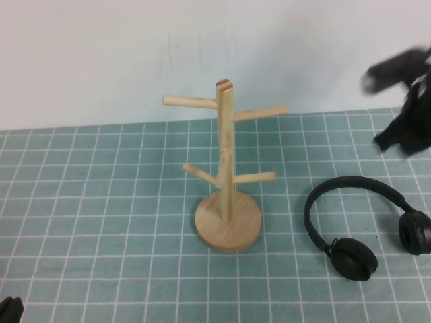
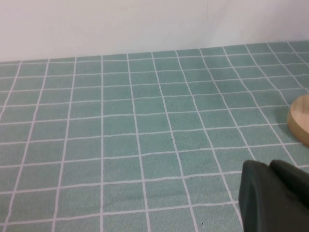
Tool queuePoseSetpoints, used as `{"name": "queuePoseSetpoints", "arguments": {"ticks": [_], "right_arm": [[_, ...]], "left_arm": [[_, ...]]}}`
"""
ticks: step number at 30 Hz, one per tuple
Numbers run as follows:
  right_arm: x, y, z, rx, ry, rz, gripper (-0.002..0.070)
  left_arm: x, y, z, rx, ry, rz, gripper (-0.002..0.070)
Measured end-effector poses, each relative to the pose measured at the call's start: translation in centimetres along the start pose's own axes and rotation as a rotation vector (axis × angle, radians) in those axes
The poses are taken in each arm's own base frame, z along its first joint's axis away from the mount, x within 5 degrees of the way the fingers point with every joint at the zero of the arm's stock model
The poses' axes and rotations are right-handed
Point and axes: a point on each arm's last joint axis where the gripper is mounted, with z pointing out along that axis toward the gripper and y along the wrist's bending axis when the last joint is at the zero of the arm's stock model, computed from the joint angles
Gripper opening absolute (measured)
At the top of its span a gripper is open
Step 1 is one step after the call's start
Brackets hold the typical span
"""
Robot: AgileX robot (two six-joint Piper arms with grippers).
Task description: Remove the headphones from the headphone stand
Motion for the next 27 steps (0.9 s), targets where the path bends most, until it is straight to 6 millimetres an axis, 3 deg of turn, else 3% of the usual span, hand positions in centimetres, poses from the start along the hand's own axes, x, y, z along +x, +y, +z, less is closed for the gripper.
{"name": "queuePoseSetpoints", "arguments": {"ticks": [2, 5, 9, 13, 18, 23, 27], "right_arm": [[0.0, -1.3, -3.2, 0.089, -0.051, 0.070, 0.0121], [1.1, -2.4, -8.4, 0.141, -0.164, 0.162, 0.0034], [3.8, -2.5, -14.2, 0.107, -0.302, 0.232, 0.0004], [8.6, -1.4, -18.4, -0.005, -0.430, 0.262, -0.0002], [15.5, 0.4, -19.4, -0.077, -0.598, 0.265, -0.0003], [22.4, 1.9, -17.9, -0.051, -0.782, 0.218, -0.0006], [25.7, 2.7, -16.8, -0.033, -0.911, 0.208, -0.0006]], "left_arm": [[0.0, 0.0, 0.0, 0.000, 0.000, 0.000, -0.0006], [0.0, 0.0, 0.0, 0.000, 0.000, 0.000, -0.0006], [0.0, 0.0, 0.0, 0.000, 0.000, 0.000, -0.0006], [0.0, 0.0, 0.0, 0.000, 0.000, 0.000, -0.0006], [0.0, 0.0, 0.0, 0.000, 0.000, 0.000, -0.0006], [0.0, 0.0, 0.0, 0.000, 0.000, 0.000, -0.0006], [0.0, 0.0, 0.0, 0.000, 0.000, 0.000, -0.0006]]}}
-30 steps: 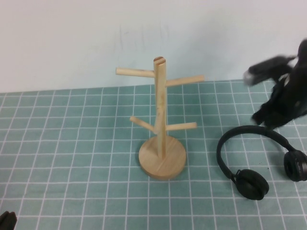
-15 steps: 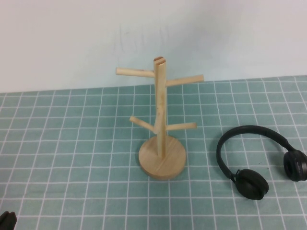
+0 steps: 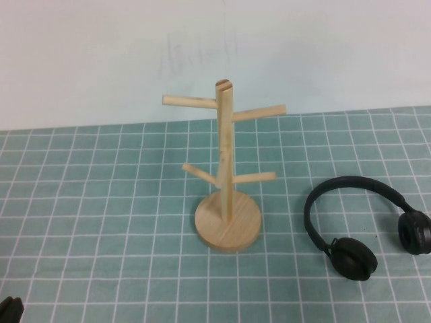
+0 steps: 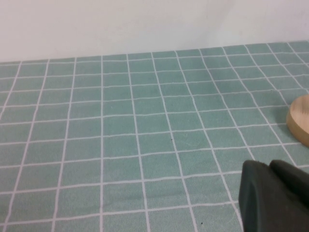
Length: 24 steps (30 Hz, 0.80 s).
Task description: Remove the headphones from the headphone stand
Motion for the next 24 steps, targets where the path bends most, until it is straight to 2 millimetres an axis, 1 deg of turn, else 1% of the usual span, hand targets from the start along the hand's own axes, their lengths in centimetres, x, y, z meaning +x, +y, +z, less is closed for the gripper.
{"name": "queuePoseSetpoints", "arguments": {"ticks": [2, 6, 10, 20, 24], "right_arm": [[1.1, 0.0, -0.6, 0.001, -0.037, -0.017, -0.0006], [2.0, 0.0, -1.3, 0.003, -0.068, -0.034, -0.0006], [2.2, 0.0, -1.7, 0.004, -0.073, -0.037, -0.0006], [2.3, 0.0, -1.7, 0.004, -0.068, -0.039, -0.0006], [2.5, -0.3, -2.1, 0.048, -0.082, -0.083, -0.0006]], "left_arm": [[0.0, 0.0, 0.0, 0.000, 0.000, 0.000, -0.0006], [0.0, 0.0, 0.0, 0.000, 0.000, 0.000, -0.0006], [0.0, 0.0, 0.0, 0.000, 0.000, 0.000, -0.0006], [0.0, 0.0, 0.0, 0.000, 0.000, 0.000, -0.0006], [0.0, 0.0, 0.0, 0.000, 0.000, 0.000, -0.0006]]}}
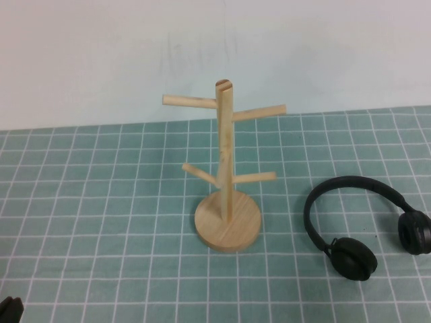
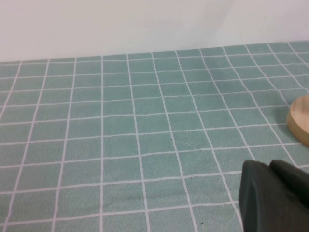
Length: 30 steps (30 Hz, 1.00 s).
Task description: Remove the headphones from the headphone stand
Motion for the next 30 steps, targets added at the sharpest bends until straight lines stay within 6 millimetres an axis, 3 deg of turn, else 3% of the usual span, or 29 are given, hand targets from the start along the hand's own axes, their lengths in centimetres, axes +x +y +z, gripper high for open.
{"name": "queuePoseSetpoints", "arguments": {"ticks": [4, 9, 15, 21, 30], "right_arm": [[1.0, -0.4, -0.6, 0.090, -0.043, 0.032, -0.0006], [4.2, -0.1, 0.0, 0.176, -0.093, 0.169, -0.0007], [8.8, 0.4, 2.4, 0.224, -0.138, 0.240, -0.0008], [14.1, 1.1, 5.0, 0.216, -0.010, 0.270, -0.0008], [14.7, 1.2, 5.1, 0.212, 0.034, 0.236, -0.0008]], "left_arm": [[0.0, 0.0, 0.0, 0.000, 0.000, 0.000, -0.0006], [0.0, 0.0, 0.0, 0.000, 0.000, 0.000, -0.0006], [0.0, 0.0, 0.0, 0.000, 0.000, 0.000, -0.0006], [0.0, 0.0, 0.0, 0.000, 0.000, 0.000, -0.0006], [0.0, 0.0, 0.0, 0.000, 0.000, 0.000, -0.0006]]}}
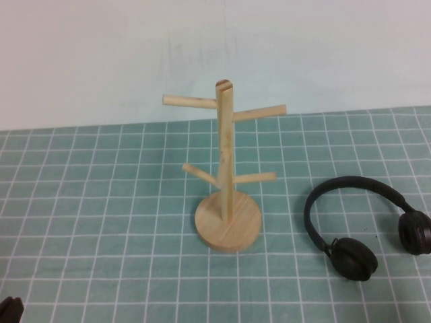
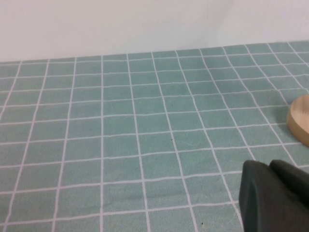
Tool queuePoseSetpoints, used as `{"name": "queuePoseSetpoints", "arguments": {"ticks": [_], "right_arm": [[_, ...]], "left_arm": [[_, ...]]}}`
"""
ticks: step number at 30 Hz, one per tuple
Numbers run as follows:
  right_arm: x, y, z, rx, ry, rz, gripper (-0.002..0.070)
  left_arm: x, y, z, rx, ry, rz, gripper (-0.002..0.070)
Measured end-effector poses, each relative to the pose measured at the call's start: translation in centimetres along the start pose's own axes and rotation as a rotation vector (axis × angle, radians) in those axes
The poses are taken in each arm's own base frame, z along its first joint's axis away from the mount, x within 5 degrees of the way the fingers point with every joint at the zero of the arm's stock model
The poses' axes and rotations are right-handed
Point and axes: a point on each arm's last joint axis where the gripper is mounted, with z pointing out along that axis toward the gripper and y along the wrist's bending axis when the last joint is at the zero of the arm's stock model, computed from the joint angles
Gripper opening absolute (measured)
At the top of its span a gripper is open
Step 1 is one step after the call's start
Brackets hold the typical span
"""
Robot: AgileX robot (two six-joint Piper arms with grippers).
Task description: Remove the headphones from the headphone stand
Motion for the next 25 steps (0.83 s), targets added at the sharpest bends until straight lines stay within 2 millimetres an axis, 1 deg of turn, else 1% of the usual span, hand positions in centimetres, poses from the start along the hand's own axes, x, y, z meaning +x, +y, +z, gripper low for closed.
{"name": "queuePoseSetpoints", "arguments": {"ticks": [7, 25], "right_arm": [[0.03, 0.18, 0.00, -0.032, 0.002, -0.081, -0.0008], [0.05, 0.30, 0.00, -0.049, 0.005, -0.053, -0.0008]], "left_arm": [[0.00, 0.00, 0.00, 0.000, 0.000, 0.000, -0.0006], [0.00, 0.00, 0.00, 0.000, 0.000, 0.000, -0.0006]]}}
